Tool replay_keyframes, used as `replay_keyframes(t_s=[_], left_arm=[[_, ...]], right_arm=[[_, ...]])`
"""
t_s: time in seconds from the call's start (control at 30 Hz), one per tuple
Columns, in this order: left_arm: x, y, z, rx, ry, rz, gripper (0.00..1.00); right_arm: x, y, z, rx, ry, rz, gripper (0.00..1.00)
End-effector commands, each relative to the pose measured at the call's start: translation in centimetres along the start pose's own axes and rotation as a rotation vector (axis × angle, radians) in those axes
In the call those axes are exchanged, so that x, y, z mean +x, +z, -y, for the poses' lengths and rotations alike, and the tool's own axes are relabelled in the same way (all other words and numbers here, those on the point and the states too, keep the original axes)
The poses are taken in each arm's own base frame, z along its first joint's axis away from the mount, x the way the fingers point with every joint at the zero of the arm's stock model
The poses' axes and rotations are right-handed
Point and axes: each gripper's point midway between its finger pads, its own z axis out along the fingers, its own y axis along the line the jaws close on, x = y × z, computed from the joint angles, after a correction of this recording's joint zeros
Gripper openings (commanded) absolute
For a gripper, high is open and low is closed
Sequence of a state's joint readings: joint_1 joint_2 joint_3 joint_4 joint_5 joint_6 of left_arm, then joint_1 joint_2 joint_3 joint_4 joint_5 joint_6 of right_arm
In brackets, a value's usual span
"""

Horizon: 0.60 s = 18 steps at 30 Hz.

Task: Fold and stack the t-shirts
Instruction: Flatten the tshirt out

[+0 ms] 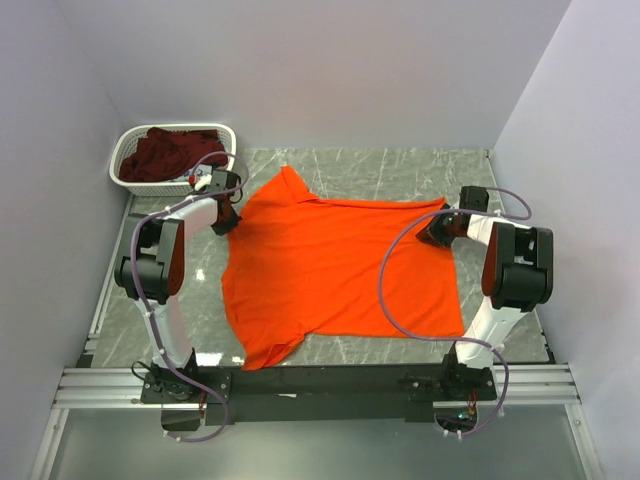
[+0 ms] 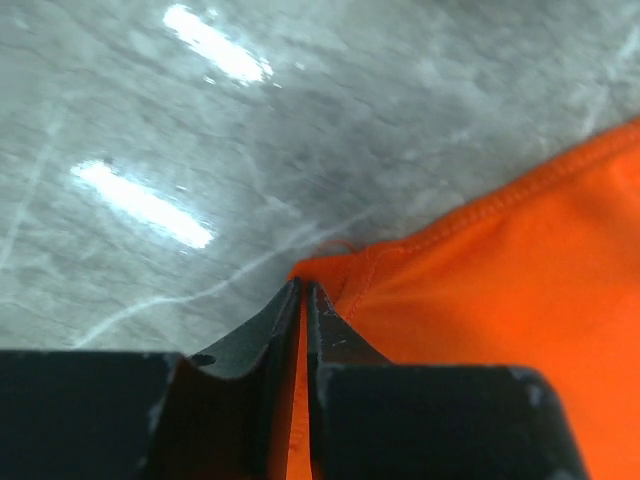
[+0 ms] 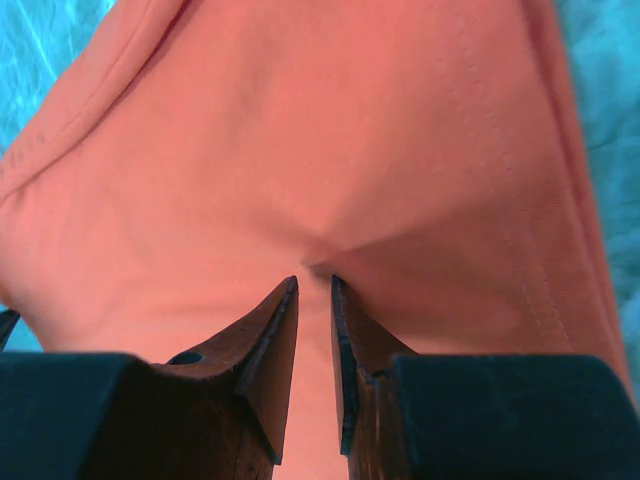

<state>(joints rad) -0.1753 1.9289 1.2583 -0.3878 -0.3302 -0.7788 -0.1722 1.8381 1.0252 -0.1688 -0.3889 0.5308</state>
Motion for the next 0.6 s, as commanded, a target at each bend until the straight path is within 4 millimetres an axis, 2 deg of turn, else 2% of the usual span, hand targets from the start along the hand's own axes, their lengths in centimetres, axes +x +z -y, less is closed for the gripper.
replay_keyframes(t_s=[0.0, 0.13, 0.2, 0.23, 0.3, 0.33, 0.37, 0.43, 0.47, 0.57], left_arm=[[-0.1, 0.8, -2.4, -0.107, -0.007, -0.011, 0.13], [-2.2, 0.3, -2.3, -0.127, 0.003, 0.019, 0.15], [-3.3, -0.3, -1.6, -0.107, 0.006, 0.043, 0.17], [-3.8, -0.8, -1.4, -0.093, 0.01, 0.052, 0.2], [-4.1, -1.6, -1.0, -0.065, 0.008, 0.058, 0.31], [-4.8, -2.6, -0.7, -0.041, 0.003, 0.076, 0.39], [-4.6, -3.0, -0.8, -0.031, 0.008, 0.074, 0.42], [-4.8, -4.9, -1.0, -0.004, 0.013, 0.092, 0.52], [-4.6, -5.6, -1.1, 0.003, 0.023, 0.09, 0.55], [-4.6, -8.4, -1.9, 0.033, 0.039, 0.114, 0.64]], right_arm=[[-1.0, 0.0, 2.8, 0.121, 0.021, 0.028, 0.28], [-2.2, -0.8, 3.1, 0.152, 0.026, 0.064, 0.28], [-2.9, -1.4, 2.4, 0.136, 0.008, 0.084, 0.3], [-2.8, -1.6, 1.9, 0.115, 0.002, 0.081, 0.33], [-2.9, -2.4, 0.6, 0.089, -0.024, 0.092, 0.34], [-2.7, -2.7, 0.2, 0.085, -0.036, 0.093, 0.36], [-2.3, -3.3, -1.3, 0.065, -0.08, 0.102, 0.37], [-0.9, -4.0, -2.5, 0.05, -0.129, 0.09, 0.38], [0.5, -4.6, -4.6, 0.021, -0.2, 0.084, 0.38], [4.0, -6.0, -7.6, -0.02, -0.33, 0.054, 0.38]])
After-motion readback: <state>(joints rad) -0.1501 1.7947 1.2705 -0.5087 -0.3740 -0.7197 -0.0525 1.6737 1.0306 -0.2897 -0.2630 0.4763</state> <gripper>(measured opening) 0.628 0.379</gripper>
